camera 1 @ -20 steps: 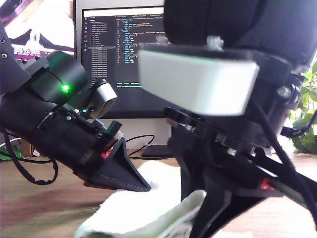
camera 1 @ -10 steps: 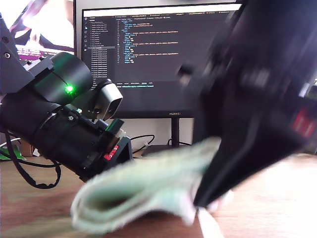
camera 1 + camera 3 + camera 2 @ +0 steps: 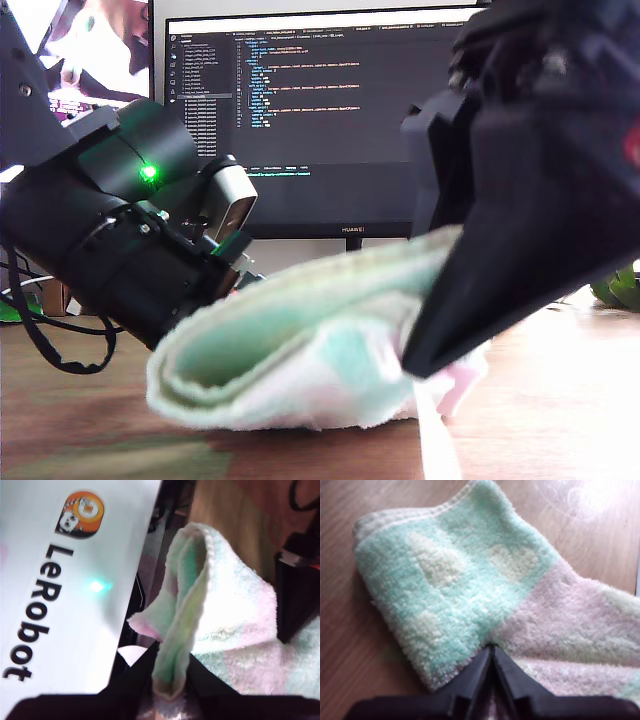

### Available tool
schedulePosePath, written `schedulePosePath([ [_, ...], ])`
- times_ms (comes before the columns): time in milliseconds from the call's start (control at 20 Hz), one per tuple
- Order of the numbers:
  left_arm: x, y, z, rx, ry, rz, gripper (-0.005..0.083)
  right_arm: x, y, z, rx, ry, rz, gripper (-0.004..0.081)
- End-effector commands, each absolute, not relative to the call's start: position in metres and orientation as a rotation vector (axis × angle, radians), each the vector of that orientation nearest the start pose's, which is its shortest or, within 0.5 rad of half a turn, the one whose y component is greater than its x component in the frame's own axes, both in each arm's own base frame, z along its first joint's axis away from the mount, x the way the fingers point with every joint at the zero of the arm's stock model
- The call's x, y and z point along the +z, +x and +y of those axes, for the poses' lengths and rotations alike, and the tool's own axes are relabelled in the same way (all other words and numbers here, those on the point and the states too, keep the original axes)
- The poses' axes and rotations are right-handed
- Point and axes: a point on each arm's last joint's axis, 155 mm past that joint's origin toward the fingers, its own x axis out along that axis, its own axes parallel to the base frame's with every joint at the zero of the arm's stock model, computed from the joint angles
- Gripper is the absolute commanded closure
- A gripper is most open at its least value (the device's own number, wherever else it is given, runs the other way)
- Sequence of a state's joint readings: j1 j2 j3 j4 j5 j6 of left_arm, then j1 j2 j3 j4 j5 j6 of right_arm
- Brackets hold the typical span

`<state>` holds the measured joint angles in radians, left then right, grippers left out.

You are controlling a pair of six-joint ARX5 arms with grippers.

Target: Fold the tea towel to a neat square and place it to the right

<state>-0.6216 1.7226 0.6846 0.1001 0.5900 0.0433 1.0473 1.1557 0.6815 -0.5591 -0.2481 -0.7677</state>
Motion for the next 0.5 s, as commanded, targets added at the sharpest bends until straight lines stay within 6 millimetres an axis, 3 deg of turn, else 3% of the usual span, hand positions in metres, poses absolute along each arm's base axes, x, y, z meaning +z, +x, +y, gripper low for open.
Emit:
schedulePosePath([
  [0,-0.053,0.224,-0.250,-0.979,0.106,1.170,0.0793,0.074,0.081,0.263,1.603,-0.956,0.584,0.0783],
  [200,-0.055,0.219,-0.247,-0.966,0.102,1.220,0.0793,0.078,0.091,0.263,1.546,-0.803,0.675,0.0783],
  [450,-0.053,0.214,-0.245,-0.965,0.111,1.278,0.0793,0.094,0.121,0.265,1.433,-0.542,0.750,0.0783],
])
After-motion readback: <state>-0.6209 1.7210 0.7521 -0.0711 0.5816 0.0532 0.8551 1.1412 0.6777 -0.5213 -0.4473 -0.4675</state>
